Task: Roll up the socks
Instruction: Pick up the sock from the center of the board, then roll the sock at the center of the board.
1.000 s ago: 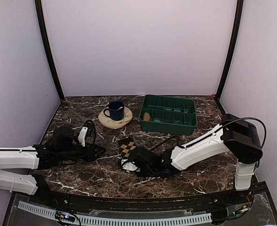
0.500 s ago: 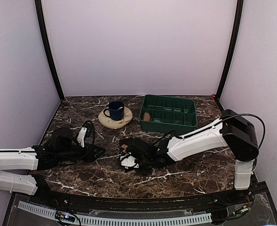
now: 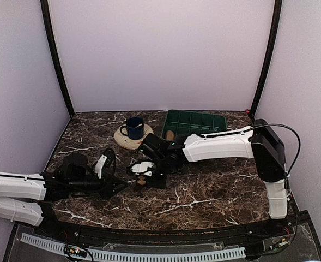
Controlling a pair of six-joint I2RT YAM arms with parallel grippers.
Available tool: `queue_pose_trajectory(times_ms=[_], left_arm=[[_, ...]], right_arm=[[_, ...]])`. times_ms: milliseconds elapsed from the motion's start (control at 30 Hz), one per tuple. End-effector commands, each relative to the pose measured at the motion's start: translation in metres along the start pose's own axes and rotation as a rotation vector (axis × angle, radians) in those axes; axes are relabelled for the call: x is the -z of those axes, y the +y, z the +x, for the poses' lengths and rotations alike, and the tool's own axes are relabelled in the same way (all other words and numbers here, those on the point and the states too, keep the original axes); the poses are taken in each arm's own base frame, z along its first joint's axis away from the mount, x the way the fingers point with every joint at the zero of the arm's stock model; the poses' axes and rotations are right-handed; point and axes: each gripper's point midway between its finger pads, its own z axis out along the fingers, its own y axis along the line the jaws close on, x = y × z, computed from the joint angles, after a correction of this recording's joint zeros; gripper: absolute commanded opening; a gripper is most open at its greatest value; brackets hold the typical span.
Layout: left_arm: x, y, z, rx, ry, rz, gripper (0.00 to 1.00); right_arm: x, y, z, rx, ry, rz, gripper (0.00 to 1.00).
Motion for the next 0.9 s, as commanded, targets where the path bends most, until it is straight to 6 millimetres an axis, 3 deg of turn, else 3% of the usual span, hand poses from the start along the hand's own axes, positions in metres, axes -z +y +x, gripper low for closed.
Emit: queue_pose_trajectory(times_ms=[0,533,867], left_arm=[[-0.007,-0.015,0.011,-0.068,0.028,0.059,0.44],[-0.022,-0.019,0.034,-0.108,0.120,0.069,0.50],[-0.031,-0.012,0.029,-0.201,0.103,-0.011,0.52]], right_arm=[[-0.010,0.016,0.013,-0.060,0.073,-0.154,0.05],[-0.009,0.020,0.003,-0.087,0.059,-0.252,0.06],[-0.010,0.025,-0.002,-0.091,0.053,-0.294,0.06]])
